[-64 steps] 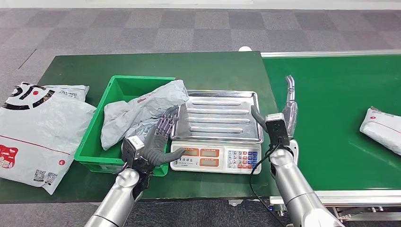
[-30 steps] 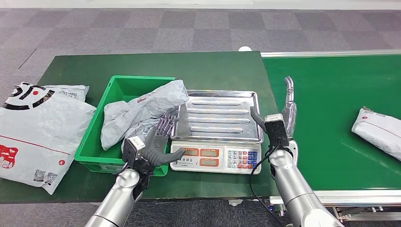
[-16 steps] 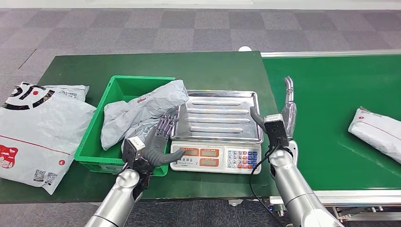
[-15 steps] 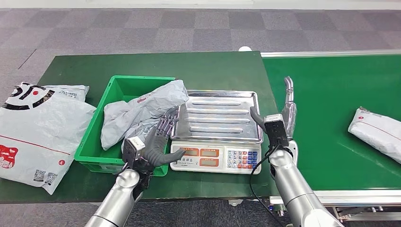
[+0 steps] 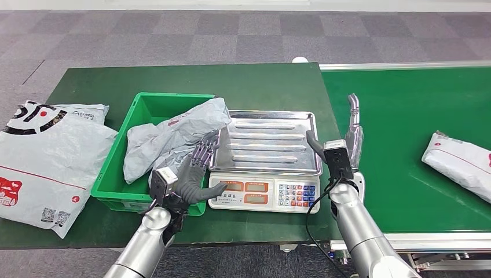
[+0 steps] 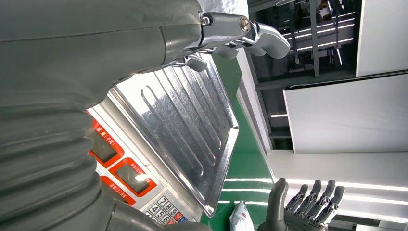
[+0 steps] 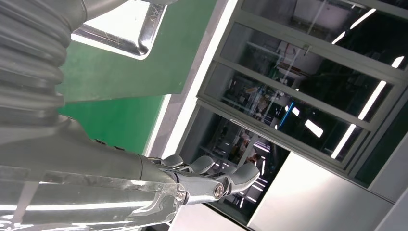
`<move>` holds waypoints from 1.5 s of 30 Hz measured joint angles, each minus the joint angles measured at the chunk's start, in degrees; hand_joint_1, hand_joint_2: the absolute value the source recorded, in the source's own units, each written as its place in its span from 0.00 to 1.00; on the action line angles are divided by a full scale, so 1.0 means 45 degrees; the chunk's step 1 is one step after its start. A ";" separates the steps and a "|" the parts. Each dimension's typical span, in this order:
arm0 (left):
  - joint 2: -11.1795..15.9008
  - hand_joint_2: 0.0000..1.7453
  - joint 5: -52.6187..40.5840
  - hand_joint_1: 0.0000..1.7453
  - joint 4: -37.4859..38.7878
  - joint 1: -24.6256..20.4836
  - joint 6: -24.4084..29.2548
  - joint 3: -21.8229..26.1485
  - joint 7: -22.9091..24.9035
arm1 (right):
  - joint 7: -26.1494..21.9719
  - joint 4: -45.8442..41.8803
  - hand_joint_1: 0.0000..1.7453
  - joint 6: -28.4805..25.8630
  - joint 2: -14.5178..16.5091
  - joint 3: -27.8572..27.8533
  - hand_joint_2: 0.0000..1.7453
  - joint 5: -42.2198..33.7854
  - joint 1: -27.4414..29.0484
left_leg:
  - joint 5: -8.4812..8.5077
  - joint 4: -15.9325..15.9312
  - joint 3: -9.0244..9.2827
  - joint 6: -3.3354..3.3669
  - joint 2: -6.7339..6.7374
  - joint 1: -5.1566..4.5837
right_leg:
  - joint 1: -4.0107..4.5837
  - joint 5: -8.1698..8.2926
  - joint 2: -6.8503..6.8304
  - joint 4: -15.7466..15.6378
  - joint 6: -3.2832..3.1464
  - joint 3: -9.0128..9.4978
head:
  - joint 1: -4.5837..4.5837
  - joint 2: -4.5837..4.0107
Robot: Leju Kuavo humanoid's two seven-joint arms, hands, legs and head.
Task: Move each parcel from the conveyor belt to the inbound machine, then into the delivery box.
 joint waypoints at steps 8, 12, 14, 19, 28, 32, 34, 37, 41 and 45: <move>0.0000 1.00 0.0000 0.00 0.0000 0.0000 -0.0001 0.0000 0.0000 | 0.0000 0.0000 0.00 0.0000 0.0000 0.0002 1.00 0.0001 0.0000 | 0.0000 0.0000 0.0000 0.0000 0.0000 0.0000 | 0.0000 0.0000 0.0000 0.0000 0.0000 0.0000 | 0.0000 0.0000; 0.0000 1.00 0.0000 0.00 0.0000 0.0000 -0.0001 0.0000 0.0000 | 0.0000 0.0001 0.00 0.0000 0.0000 0.0000 1.00 0.0000 0.0000 | 0.0000 0.0000 0.0000 0.0000 0.0000 0.0000 | 0.0000 0.0000 0.0000 0.0000 0.0000 0.0000 | 0.0000 0.0000; 0.0000 1.00 0.0000 0.00 0.0000 0.0000 -0.0004 0.0000 0.0000 | 0.0000 0.0001 0.00 0.0000 0.0000 0.0000 1.00 0.0001 0.0000 | 0.0000 0.0000 0.0000 0.0000 0.0000 0.0000 | 0.0000 0.0000 0.0000 0.0000 0.0000 0.0000 | 0.0000 0.0000; 0.0000 1.00 0.0012 0.00 0.0015 -0.0008 -0.0029 0.0000 0.0000 | 0.0000 0.0000 0.00 0.0000 0.0000 0.0002 1.00 -0.0001 -0.0001 | 0.0000 0.0000 0.0000 0.0000 0.0000 0.0000 | 0.0000 0.0000 0.0000 0.0000 0.0000 -0.0001 | 0.0000 0.0000; 0.0000 1.00 0.0039 0.00 0.0073 -0.0027 -0.0062 0.0000 0.0000 | 0.0000 0.0001 0.00 0.0001 0.0000 0.0001 1.00 -0.0002 -0.0004 | 0.0000 0.0000 0.0000 0.0000 0.0001 0.0000 | 0.0000 0.0000 0.0001 0.0000 0.0000 -0.0002 | 0.0000 0.0000; 0.0000 1.00 0.0039 0.00 0.0073 -0.0027 -0.0061 0.0000 0.0000 | 0.0000 0.0001 0.00 0.0004 0.0000 0.0000 1.00 -0.0002 -0.0004 | 0.0000 0.0000 0.0000 0.0000 0.0001 0.0000 | 0.0000 0.0000 0.0001 0.0000 0.0000 -0.0002 | 0.0000 0.0000; 0.0000 1.00 0.0038 0.00 0.0075 -0.0029 -0.0062 0.0000 0.0000 | 0.0000 0.0001 0.00 0.0004 0.0000 0.0001 1.00 -0.0002 -0.0004 | 0.0000 0.0000 0.0000 0.0000 0.0001 0.0000 | 0.0000 0.0000 0.0001 0.0000 0.0000 -0.0002 | 0.0000 0.0000; 0.0000 1.00 0.0037 0.00 0.0094 -0.0035 -0.0062 0.0000 0.0000 | 0.0000 0.0005 0.00 0.0002 0.0000 0.0001 1.00 -0.0002 -0.0006 | 0.0000 0.0000 0.0000 0.0000 0.0001 0.0000 | 0.0000 0.0000 0.0001 0.0000 0.0000 -0.0002 | 0.0000 0.0000; 0.0000 1.00 0.0037 0.00 0.0100 -0.0036 -0.0062 0.0000 0.0000 | 0.0000 0.0006 0.00 0.0005 0.0000 0.0001 1.00 -0.0002 -0.0006 | 0.0000 0.0000 0.0000 0.0000 0.0001 0.0000 | 0.0000 0.0000 0.0001 0.0000 0.0000 -0.0002 | 0.0000 0.0000; 0.0000 1.00 0.0038 0.00 0.0102 -0.0036 -0.0061 0.0000 0.0000 | 0.0000 0.0008 0.00 0.0005 0.0000 0.0000 1.00 -0.0002 -0.0005 | 0.0000 0.0000 0.0000 0.0000 0.0001 0.0000 | 0.0000 0.0000 0.0001 0.0000 0.0000 -0.0002 | 0.0000 0.0000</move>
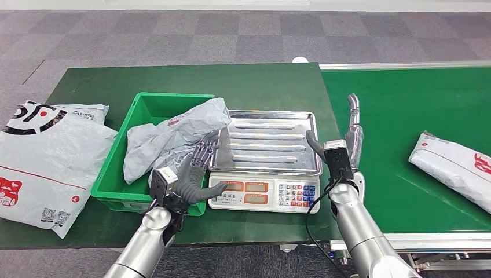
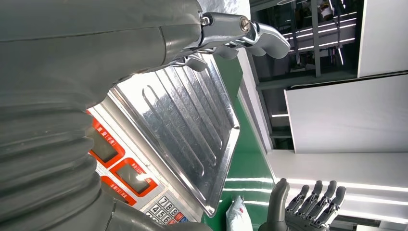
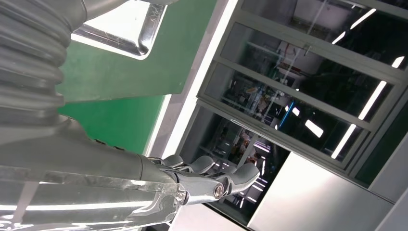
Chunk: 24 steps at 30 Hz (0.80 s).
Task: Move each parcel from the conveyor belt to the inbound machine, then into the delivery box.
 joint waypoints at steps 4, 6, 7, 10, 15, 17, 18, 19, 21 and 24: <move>0.0000 1.00 0.0001 0.00 0.0000 0.0000 0.0000 0.0000 0.0000 | 0.0000 0.0002 0.00 0.0000 0.0000 0.0000 1.00 0.0000 0.0000 | 0.0000 0.0000 0.0000 0.0000 0.0000 0.0000 | 0.0000 0.0000 0.0000 0.0000 0.0000 0.0000 | 0.0000 0.0000; 0.0000 1.00 0.0001 0.00 -0.0001 0.0002 -0.0001 0.0000 0.0000 | 0.0000 0.0002 0.00 0.0004 0.0000 0.0001 1.00 0.0000 0.0001 | 0.0000 0.0000 0.0000 0.0000 0.0000 0.0000 | 0.0000 0.0000 0.0000 0.0000 0.0000 0.0000 | 0.0000 0.0000; 0.0000 1.00 0.0001 0.00 -0.0002 0.0005 -0.0001 0.0000 0.0000 | 0.0000 0.0002 0.00 0.0007 0.0000 0.0001 1.00 0.0001 0.0002 | 0.0000 0.0000 0.0000 0.0000 0.0000 0.0000 | 0.0000 0.0000 0.0000 0.0000 0.0000 0.0000 | 0.0000 0.0000; 0.0000 1.00 0.0001 0.00 -0.0005 0.0014 0.0003 0.0000 0.0000 | 0.0000 0.0002 0.00 0.0023 0.0000 0.0001 1.00 0.0005 0.0004 | 0.0000 0.0000 0.0000 0.0000 0.0000 0.0000 | 0.0000 0.0000 0.0000 0.0000 0.0000 0.0000 | 0.0000 0.0000; 0.0000 1.00 0.0001 0.00 -0.0013 0.0032 0.0003 0.0000 0.0000 | 0.0000 0.0002 0.00 0.0024 0.0000 0.0000 1.00 0.0005 0.0013 | 0.0000 0.0000 0.0000 0.0000 0.0000 0.0000 | 0.0000 0.0000 0.0000 0.0000 0.0000 0.0000 | 0.0000 0.0000; 0.0000 1.00 0.0001 0.00 -0.0015 0.0035 0.0000 0.0000 0.0000 | 0.0000 0.0002 0.00 0.0023 0.0000 0.0000 1.00 0.0005 0.0021 | 0.0000 0.0000 0.0000 0.0000 0.0000 0.0000 | 0.0000 0.0000 0.0000 0.0000 0.0000 0.0000 | 0.0000 0.0000; 0.0000 1.00 0.0001 0.00 -0.0015 0.0036 -0.0001 0.0000 0.0000 | 0.0000 0.0002 0.00 0.0021 0.0000 0.0000 1.00 0.0005 0.0027 | 0.0000 0.0000 0.0000 0.0000 0.0000 0.0000 | 0.0000 0.0000 0.0000 0.0000 0.0000 0.0000 | 0.0000 0.0000; 0.0000 1.00 0.0001 0.00 -0.0015 0.0036 -0.0003 0.0000 0.0000 | 0.0000 0.0002 0.00 0.0016 0.0000 0.0000 1.00 0.0005 0.0034 | 0.0000 0.0000 0.0000 0.0000 0.0000 0.0000 | 0.0000 0.0000 0.0000 0.0000 0.0000 0.0000 | 0.0000 0.0000; 0.0000 1.00 0.0001 0.00 -0.0015 0.0036 -0.0010 0.0000 0.0000 | 0.0000 0.0002 0.00 0.0001 0.0000 0.0000 1.00 0.0005 0.0049 | 0.0000 0.0000 0.0000 0.0000 0.0000 0.0000 | 0.0000 0.0000 0.0000 0.0000 0.0000 0.0000 | 0.0000 0.0000; 0.0000 1.00 0.0001 0.00 -0.0015 0.0035 -0.0044 0.0000 0.0000 | 0.0000 0.0002 0.00 -0.0029 0.0000 0.0001 1.00 0.0005 0.0072 | 0.0000 0.0000 0.0000 0.0000 0.0000 0.0000 | 0.0000 0.0000 0.0000 0.0000 0.0000 0.0000 | 0.0000 0.0000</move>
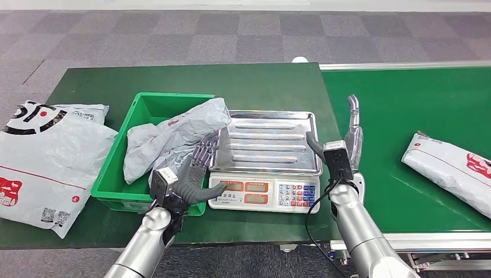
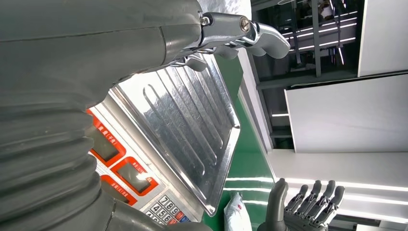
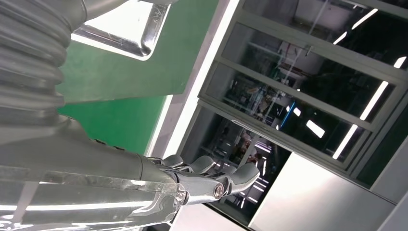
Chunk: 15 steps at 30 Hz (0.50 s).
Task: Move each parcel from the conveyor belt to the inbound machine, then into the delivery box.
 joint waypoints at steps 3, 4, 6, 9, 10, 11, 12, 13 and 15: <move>0.0000 1.00 0.0000 0.00 0.0000 -0.0001 -0.0046 0.0000 0.0000 | 0.0000 0.0000 0.00 -0.0064 0.0000 0.0000 1.00 -0.0025 0.0035 | 0.0000 0.0000 0.0000 0.0000 0.0000 0.0000 | 0.0000 0.0000 0.0000 0.0000 0.0000 -0.0001 | 0.0000 0.0000; 0.0000 1.00 0.0000 0.00 0.0000 -0.0002 -0.0050 0.0000 0.0000 | 0.0000 0.0000 0.00 -0.0087 -0.0002 -0.0009 1.00 -0.0068 0.0041 | 0.0000 0.0000 0.0000 0.0000 0.0001 0.0000 | 0.0000 0.0000 0.0001 0.0000 0.0000 -0.0002 | 0.0000 0.0000; -0.0002 1.00 0.0000 0.00 0.0001 -0.0006 -0.0051 0.0000 0.0000 | 0.0000 0.0000 0.00 -0.0148 -0.0024 -0.0067 1.00 -0.0203 0.0040 | 0.0000 0.0001 0.0001 0.0000 0.0001 0.0000 | 0.0000 0.0000 0.0002 0.0000 0.0000 -0.0003 | 0.0000 0.0000; -0.0005 1.00 -0.0004 0.00 0.0006 -0.0012 -0.0049 0.0000 0.0000 | 0.0000 -0.0021 0.00 -0.0262 -0.0107 -0.0340 1.00 -0.0472 0.0036 | 0.0000 0.0001 0.0001 0.0000 0.0001 -0.0001 | -0.0001 0.0000 0.0001 0.0000 0.0000 -0.0002 | 0.0000 0.0000; -0.0005 1.00 -0.0005 0.00 0.0009 -0.0013 -0.0048 0.0000 0.0000 | 0.0000 -0.0047 0.00 -0.0300 -0.0147 -0.0459 1.00 -0.0544 0.0035 | 0.0000 0.0002 0.0001 0.0000 0.0001 -0.0001 | -0.0001 0.0000 0.0001 0.0000 0.0000 -0.0002 | 0.0000 0.0000; -0.0005 1.00 -0.0006 0.00 0.0016 -0.0017 -0.0050 0.0000 0.0000 | -0.0001 -0.0101 0.00 -0.0373 -0.0207 -0.0595 1.00 -0.0585 0.0034 | 0.0000 0.0002 0.0001 0.0001 0.0000 -0.0002 | -0.0002 0.0001 0.0001 0.0000 0.0000 -0.0002 | 0.0000 0.0000; -0.0005 1.00 -0.0009 0.00 0.0030 -0.0023 -0.0050 0.0000 0.0000 | -0.0001 -0.0182 0.00 -0.0483 -0.0295 -0.0754 1.00 -0.0596 0.0031 | 0.0000 0.0003 0.0001 0.0001 -0.0001 -0.0003 | -0.0003 0.0001 0.0000 -0.0001 0.0000 -0.0002 | 0.0000 0.0000; -0.0005 1.00 -0.0012 0.00 0.0049 -0.0031 -0.0051 0.0000 0.0000 | -0.0001 -0.0280 0.00 -0.0610 -0.0405 -0.0935 1.00 -0.0584 0.0027 | 0.0000 0.0005 0.0001 0.0001 -0.0002 -0.0004 | -0.0004 0.0001 -0.0002 -0.0001 0.0001 -0.0002 | 0.0000 0.0000; -0.0005 1.00 -0.0018 0.00 0.0090 -0.0045 -0.0058 0.0000 0.0000 | -0.0001 -0.0491 0.00 -0.0847 -0.0721 -0.1403 1.00 -0.0549 0.0013 | 0.0000 0.0008 0.0001 0.0002 -0.0004 -0.0007 | -0.0006 0.0001 -0.0004 -0.0001 0.0001 -0.0001 | 0.0000 0.0000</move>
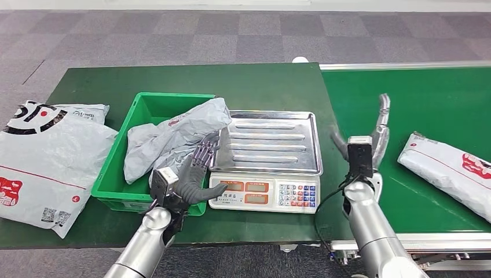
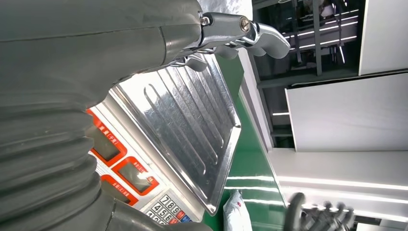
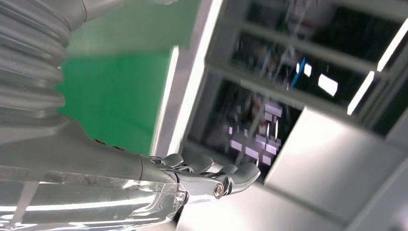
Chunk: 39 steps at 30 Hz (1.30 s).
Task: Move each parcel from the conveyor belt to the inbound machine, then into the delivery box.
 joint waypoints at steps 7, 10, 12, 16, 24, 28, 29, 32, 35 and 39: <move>0.0002 1.00 0.0000 0.00 0.0032 0.0013 -0.0046 0.0000 0.0000 | 0.0006 -0.0169 0.00 -0.0349 -0.1490 -0.1871 1.00 0.0476 -0.0039 | -0.0014 0.0005 -0.0002 0.0019 -0.0001 -0.0015 | -0.0014 0.0000 -0.0001 -0.0003 0.0002 0.0001 | 0.0000 0.0000; 0.0017 1.00 0.0000 0.00 0.0013 0.0068 -0.0068 0.0000 0.0000 | 0.0015 0.0056 0.00 -0.0479 -0.2088 -0.2528 1.00 0.0884 -0.0027 | -0.0016 0.0004 -0.0003 0.0022 -0.0001 -0.0015 | -0.0014 0.0000 -0.0001 -0.0004 0.0003 0.0002 | 0.0000 0.0000; 0.0036 1.00 0.0000 0.00 -0.0002 0.0099 -0.0071 0.0000 0.0000 | 0.0027 0.0271 0.00 -0.0521 -0.2395 -0.2881 1.00 0.1051 -0.0029 | -0.0016 0.0003 -0.0005 0.0022 0.0000 -0.0015 | -0.0013 0.0000 -0.0002 -0.0004 0.0004 0.0002 | 0.0000 0.0000; 0.0051 1.00 0.0003 0.00 -0.0023 0.0109 -0.0070 -0.0002 0.0000 | 0.0115 0.0558 0.00 -0.0430 -0.2736 -0.3233 1.00 0.1182 -0.0059 | -0.0017 0.0001 -0.0001 0.0021 0.0011 -0.0014 | -0.0011 0.0000 0.0006 -0.0004 0.0003 -0.0001 | 0.0000 0.0000; 0.0107 1.00 0.0007 0.00 -0.0035 0.0146 -0.0222 -0.0005 0.0000 | 0.4194 0.3692 0.00 0.1479 -0.3699 -0.3460 1.00 0.3356 -0.1167 | -0.0013 0.0003 -0.0009 0.0031 -0.0016 -0.0019 | -0.0019 -0.0003 -0.0033 -0.0004 0.0014 0.0015 | 0.0000 0.0000; 0.0157 1.00 0.0016 0.00 -0.0008 0.0142 -0.0304 -0.0005 0.0000 | 0.7026 0.5395 0.00 0.1923 -0.4267 -0.3120 1.00 0.5089 -0.1727 | -0.0014 0.0004 -0.0010 0.0034 -0.0019 -0.0029 | -0.0029 -0.0003 -0.0035 -0.0004 0.0016 0.0015 | 0.0000 0.0000; 0.0164 1.00 0.0017 0.00 -0.0004 0.0139 -0.0318 -0.0005 0.0000 | 0.7350 0.5678 0.00 0.1992 -0.4366 -0.3023 1.00 0.5276 -0.1804 | -0.0015 0.0004 -0.0008 0.0034 -0.0019 -0.0029 | -0.0029 -0.0003 -0.0034 -0.0004 0.0016 0.0014 | 0.0000 0.0000; 0.0169 1.00 0.0016 0.00 0.0013 0.0130 -0.0381 -0.0005 0.0000 | 0.8486 0.6403 0.00 0.2412 -0.4654 -0.2770 1.00 0.5768 -0.1960 | -0.0019 0.0003 -0.0007 0.0037 -0.0021 -0.0028 | -0.0027 -0.0008 -0.0035 -0.0004 0.0021 0.0012 | 0.0000 0.0000; 0.0172 1.00 0.0016 0.00 0.0028 0.0130 -0.0423 -0.0005 0.0000 | 0.9683 0.6902 0.00 0.2758 -0.4908 -0.2519 1.00 0.6364 -0.1981 | -0.0021 0.0001 -0.0010 0.0039 -0.0026 -0.0028 | -0.0028 -0.0015 -0.0041 -0.0004 0.0030 0.0012 | 0.0000 0.0000; 0.0174 1.00 0.0016 0.00 0.0056 0.0128 -0.0519 -0.0005 0.0000 | 1.1337 0.7345 0.00 0.3304 -0.5176 -0.2112 1.00 0.7301 -0.2008 | -0.0021 0.0000 -0.0009 0.0040 -0.0022 -0.0028 | -0.0028 -0.0016 -0.0038 -0.0004 0.0031 0.0013 | 0.0000 0.0000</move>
